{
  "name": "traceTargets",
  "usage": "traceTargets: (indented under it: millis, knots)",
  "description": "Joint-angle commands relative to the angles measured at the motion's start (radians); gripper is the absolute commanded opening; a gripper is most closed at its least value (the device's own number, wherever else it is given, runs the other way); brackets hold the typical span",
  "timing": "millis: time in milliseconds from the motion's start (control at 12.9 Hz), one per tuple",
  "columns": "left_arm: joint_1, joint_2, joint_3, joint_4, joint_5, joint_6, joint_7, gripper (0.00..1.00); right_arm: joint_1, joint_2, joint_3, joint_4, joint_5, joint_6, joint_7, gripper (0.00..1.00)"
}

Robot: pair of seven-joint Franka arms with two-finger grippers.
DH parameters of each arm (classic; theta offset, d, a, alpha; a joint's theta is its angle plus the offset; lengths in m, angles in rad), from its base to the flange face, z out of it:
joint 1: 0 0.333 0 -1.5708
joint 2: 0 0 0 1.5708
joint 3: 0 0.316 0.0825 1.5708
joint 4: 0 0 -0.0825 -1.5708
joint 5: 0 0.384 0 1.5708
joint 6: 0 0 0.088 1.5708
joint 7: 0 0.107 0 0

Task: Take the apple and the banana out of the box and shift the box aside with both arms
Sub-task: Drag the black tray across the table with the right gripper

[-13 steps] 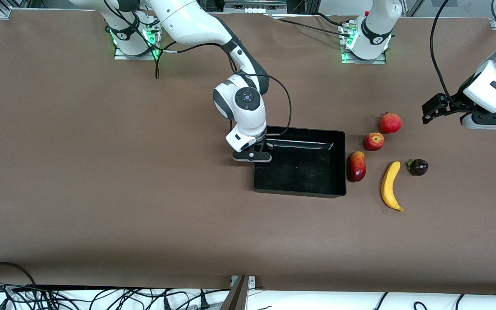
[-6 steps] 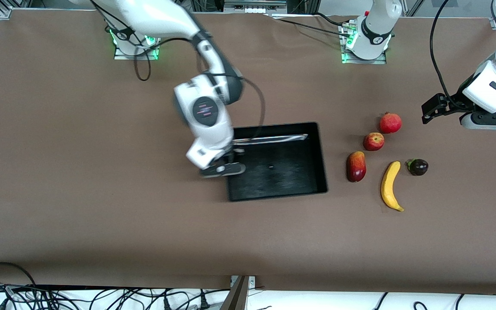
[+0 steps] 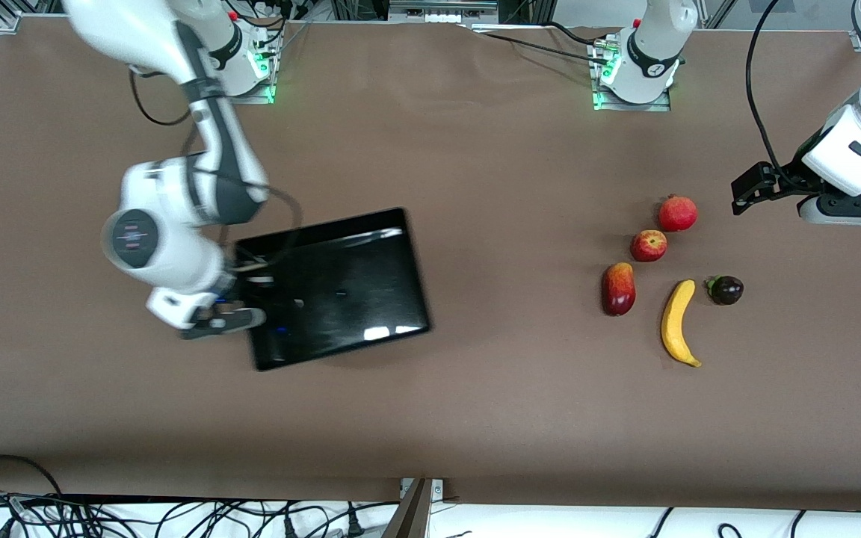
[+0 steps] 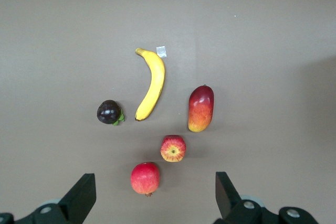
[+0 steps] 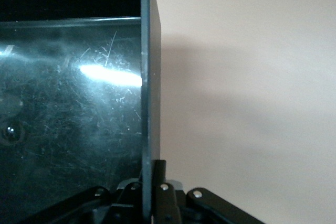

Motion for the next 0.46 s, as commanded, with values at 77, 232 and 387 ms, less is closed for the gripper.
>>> traceTargets:
  millis: [77,232,387]
  knots:
    - [-0.012,-0.004,0.008,0.005,-0.017,-0.013,0.001,1.0,0.012,-0.074,-0.092,-0.177,0.027,0.086,-0.035,0.0]
    - [-0.012,-0.004,0.008,0.005,-0.017,-0.013,0.001,1.0,-0.013,-0.074,-0.123,-0.232,0.038,0.156,-0.093,0.0]
    - [-0.012,-0.004,0.008,0.005,-0.018,-0.013,0.001,1.0,-0.067,-0.059,-0.123,-0.275,0.116,0.213,-0.223,0.0]
